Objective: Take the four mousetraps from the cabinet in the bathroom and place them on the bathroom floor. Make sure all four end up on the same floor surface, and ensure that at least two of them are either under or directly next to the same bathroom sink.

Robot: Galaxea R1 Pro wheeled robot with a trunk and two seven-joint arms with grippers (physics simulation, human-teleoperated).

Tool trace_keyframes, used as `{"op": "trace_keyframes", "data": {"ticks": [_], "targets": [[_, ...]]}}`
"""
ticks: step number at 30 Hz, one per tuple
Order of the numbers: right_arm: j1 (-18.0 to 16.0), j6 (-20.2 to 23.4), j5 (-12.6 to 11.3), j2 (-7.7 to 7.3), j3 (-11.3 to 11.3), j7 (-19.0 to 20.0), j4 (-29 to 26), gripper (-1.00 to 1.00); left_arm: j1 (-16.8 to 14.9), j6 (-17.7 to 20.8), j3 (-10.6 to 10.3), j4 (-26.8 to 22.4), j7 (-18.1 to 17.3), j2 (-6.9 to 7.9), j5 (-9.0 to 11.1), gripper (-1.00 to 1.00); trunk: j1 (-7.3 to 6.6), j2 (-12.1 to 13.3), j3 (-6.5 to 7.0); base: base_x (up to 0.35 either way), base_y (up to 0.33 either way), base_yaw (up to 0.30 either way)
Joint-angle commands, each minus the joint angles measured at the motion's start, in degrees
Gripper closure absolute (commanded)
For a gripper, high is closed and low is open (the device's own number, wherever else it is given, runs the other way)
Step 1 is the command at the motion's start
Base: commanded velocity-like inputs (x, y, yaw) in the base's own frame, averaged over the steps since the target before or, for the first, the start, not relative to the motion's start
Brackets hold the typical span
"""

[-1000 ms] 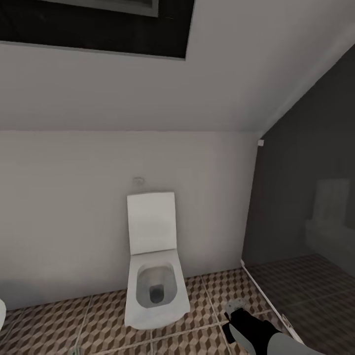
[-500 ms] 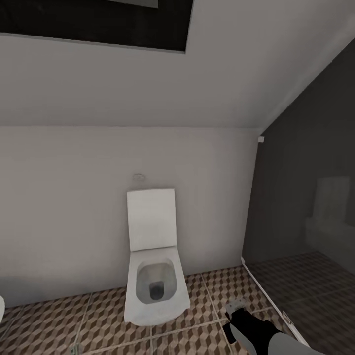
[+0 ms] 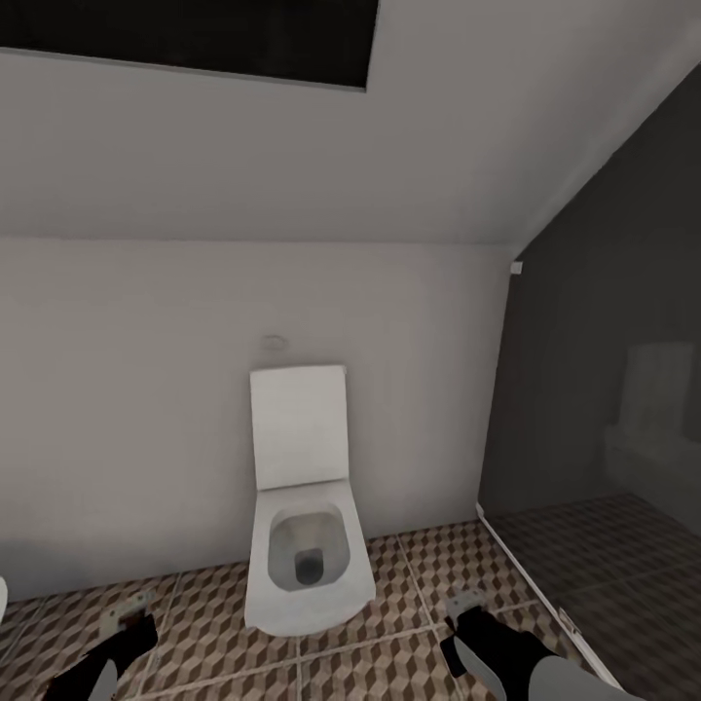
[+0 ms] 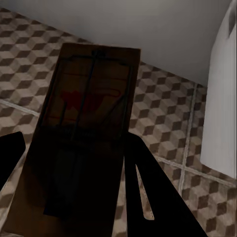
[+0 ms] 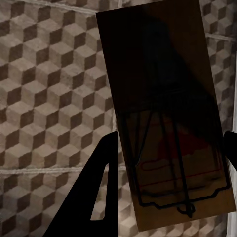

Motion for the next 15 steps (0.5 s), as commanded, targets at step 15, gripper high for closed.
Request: {"op": "trace_keyframes", "data": {"ticks": [15], "targets": [[-3.5, 1.0, -0.6, -0.04, -8.1, -1.0, -0.2, 1.0, -0.1, 14.2, -6.6, -17.9, 2.9, -2.66, -2.0, 1.0, 3.3, -6.1, -2.77, 0.0, 0.0, 0.0]]}}
